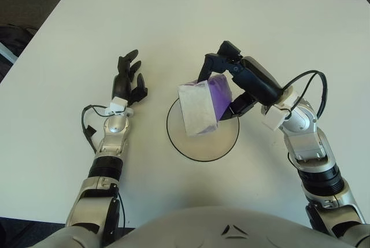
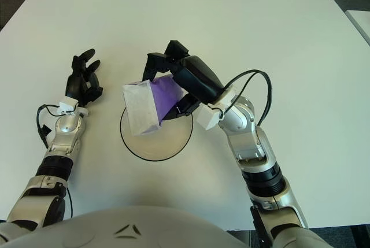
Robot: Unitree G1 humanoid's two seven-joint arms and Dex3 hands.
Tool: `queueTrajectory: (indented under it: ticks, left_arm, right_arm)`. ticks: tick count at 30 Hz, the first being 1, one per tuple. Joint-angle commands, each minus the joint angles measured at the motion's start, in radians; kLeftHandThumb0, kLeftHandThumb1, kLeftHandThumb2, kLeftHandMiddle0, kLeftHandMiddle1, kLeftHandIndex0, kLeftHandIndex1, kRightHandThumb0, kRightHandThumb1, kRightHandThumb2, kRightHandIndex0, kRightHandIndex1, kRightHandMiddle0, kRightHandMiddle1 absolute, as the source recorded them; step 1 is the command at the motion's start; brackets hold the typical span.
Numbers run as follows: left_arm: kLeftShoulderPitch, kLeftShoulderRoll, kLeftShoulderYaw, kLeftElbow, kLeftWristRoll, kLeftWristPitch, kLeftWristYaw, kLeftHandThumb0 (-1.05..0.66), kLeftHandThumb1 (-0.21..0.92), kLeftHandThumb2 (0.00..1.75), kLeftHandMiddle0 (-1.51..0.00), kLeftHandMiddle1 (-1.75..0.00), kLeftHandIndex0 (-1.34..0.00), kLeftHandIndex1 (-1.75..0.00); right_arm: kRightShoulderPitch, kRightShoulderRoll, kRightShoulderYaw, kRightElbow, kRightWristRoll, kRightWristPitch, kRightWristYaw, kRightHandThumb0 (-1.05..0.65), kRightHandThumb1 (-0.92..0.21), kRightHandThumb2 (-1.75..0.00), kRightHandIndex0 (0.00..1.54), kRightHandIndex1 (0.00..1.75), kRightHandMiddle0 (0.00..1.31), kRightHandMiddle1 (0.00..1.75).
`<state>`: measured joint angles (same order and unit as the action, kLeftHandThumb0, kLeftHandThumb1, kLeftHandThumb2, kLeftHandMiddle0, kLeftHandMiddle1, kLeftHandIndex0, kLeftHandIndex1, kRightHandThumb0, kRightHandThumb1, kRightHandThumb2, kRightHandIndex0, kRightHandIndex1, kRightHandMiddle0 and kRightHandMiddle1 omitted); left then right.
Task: Put the tissue paper into the plate.
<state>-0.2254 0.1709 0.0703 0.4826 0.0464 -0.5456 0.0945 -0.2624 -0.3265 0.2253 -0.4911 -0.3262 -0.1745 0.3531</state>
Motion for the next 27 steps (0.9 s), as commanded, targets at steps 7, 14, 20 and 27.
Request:
queueTrajectory:
  ticks: [7, 14, 20, 27]
  left_arm:
    - [0.141, -0.06, -0.023, 0.156, 0.008, -0.013, -0.012, -0.66, 0.92, 0.94, -0.23, -0.54, 0.0, -0.77]
    - [0.141, -0.055, -0.023, 0.161, 0.013, -0.033, -0.01, -0.69, 0.92, 0.93, -0.22, -0.56, 0.0, -0.78]
    - [0.139, -0.045, -0.033, 0.17, 0.041, -0.056, 0.001, -0.72, 0.92, 0.94, -0.16, -0.52, 0.0, -0.76]
    - [0.133, -0.038, -0.03, 0.195, 0.046, -0.08, 0.005, -0.7, 0.92, 0.97, -0.14, -0.39, 0.0, -0.72]
  right_arm:
    - [0.002, 0.006, 0.003, 0.014, 0.014, -0.054, -0.008, -0.07, -0.32, -1.27, 1.2, 1.75, 0.91, 1.75]
    - [-0.03, -0.029, 0.014, 0.055, -0.007, -0.128, 0.011, -0.32, -0.5, -1.07, 0.84, 1.75, 0.57, 1.75]
    - [-0.07, -0.118, 0.026, 0.079, -0.104, -0.211, 0.049, -0.87, -0.84, -0.82, 0.17, 0.73, 0.1, 0.85]
    - [-0.086, -0.15, 0.016, 0.127, -0.2, -0.335, -0.022, -1.04, -0.92, -0.85, 0.01, 0.07, 0.01, 0.07]
